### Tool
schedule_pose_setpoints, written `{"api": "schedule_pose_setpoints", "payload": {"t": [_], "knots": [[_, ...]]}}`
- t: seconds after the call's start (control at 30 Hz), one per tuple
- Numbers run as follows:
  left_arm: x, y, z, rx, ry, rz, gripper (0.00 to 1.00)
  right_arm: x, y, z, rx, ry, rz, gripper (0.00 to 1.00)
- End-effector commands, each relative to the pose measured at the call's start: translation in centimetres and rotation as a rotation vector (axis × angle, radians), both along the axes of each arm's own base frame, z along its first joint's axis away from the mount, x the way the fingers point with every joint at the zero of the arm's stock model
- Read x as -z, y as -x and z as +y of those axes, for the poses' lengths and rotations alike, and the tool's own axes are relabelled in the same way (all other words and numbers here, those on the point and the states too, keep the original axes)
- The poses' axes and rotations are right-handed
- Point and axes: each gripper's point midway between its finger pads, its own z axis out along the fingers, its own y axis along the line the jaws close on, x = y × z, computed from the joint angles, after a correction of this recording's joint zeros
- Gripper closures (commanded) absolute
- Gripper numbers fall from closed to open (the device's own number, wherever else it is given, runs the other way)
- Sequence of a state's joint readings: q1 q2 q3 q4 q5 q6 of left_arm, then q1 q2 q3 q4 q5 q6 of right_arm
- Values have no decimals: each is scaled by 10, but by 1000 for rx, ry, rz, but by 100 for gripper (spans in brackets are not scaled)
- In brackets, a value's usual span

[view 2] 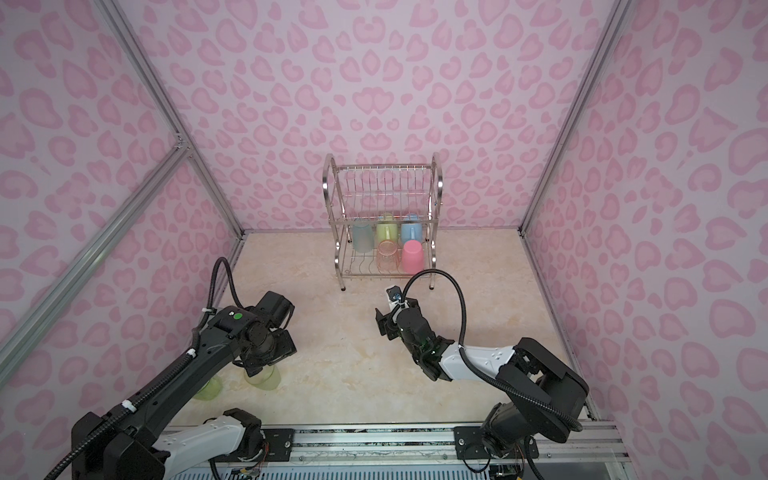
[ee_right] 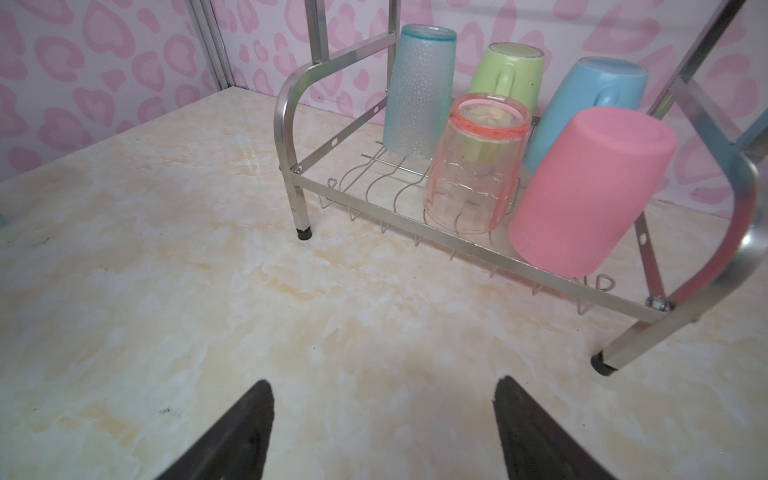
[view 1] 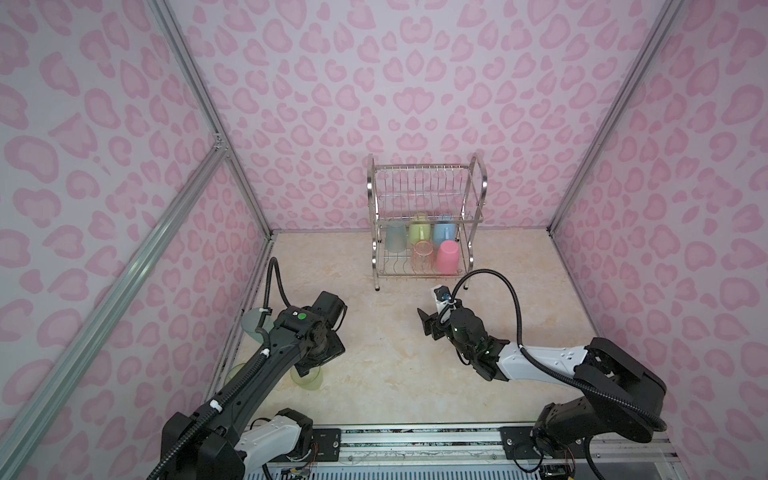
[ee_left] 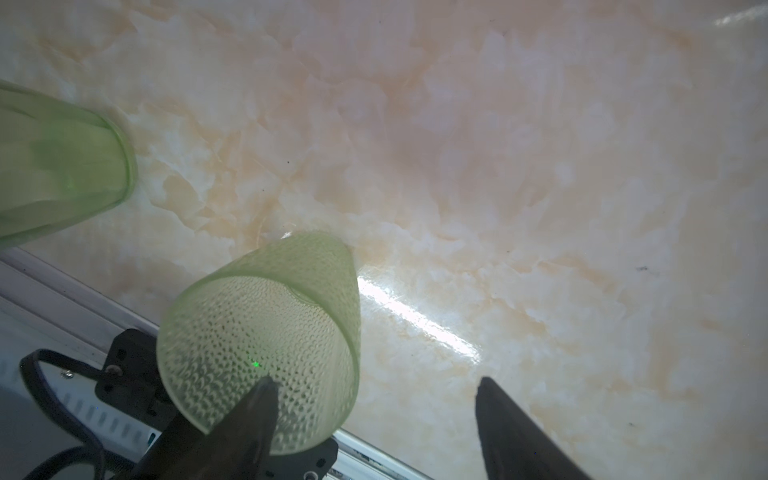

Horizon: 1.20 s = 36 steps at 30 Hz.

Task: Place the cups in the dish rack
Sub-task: 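Lower the left gripper and grasp the frosted green cup rim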

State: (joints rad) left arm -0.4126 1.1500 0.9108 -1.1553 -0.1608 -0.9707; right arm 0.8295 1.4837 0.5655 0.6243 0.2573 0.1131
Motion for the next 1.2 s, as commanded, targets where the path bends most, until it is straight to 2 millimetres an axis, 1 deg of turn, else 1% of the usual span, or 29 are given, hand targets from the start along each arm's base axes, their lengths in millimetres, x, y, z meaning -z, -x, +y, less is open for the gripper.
{"api": "schedule_pose_setpoints", "payload": {"t": [0.0,0.17,0.27,0.37,0.5,0.53,0.67,0.77,0.83,1.0,1.17], "knots": [[4,-3,-4,11,12,4,25,-3,-2,2,4,-17,-12,18],[19,-4,-8,15,27,17,33,-3,-1,3,-3,-26,-9,18],[27,-4,-8,20,22,33,40,-1,-1,4,-5,-26,-6,18],[31,-5,-7,31,8,38,52,0,-1,4,-4,-27,-3,18],[38,-3,-4,40,-10,57,71,1,-2,3,2,-25,-2,19],[39,-3,-4,41,-11,60,73,1,-2,3,4,-25,-1,19],[42,0,-2,45,-20,75,80,3,-2,4,4,-24,3,19],[43,1,-2,48,-21,80,87,4,-3,4,5,-26,6,19],[43,1,-2,52,-24,82,90,5,-3,4,6,-26,7,19],[42,-1,-2,53,-22,74,95,7,-4,4,9,-23,11,19],[37,-6,-4,66,-15,51,96,8,-4,5,9,-22,14,19]]}}
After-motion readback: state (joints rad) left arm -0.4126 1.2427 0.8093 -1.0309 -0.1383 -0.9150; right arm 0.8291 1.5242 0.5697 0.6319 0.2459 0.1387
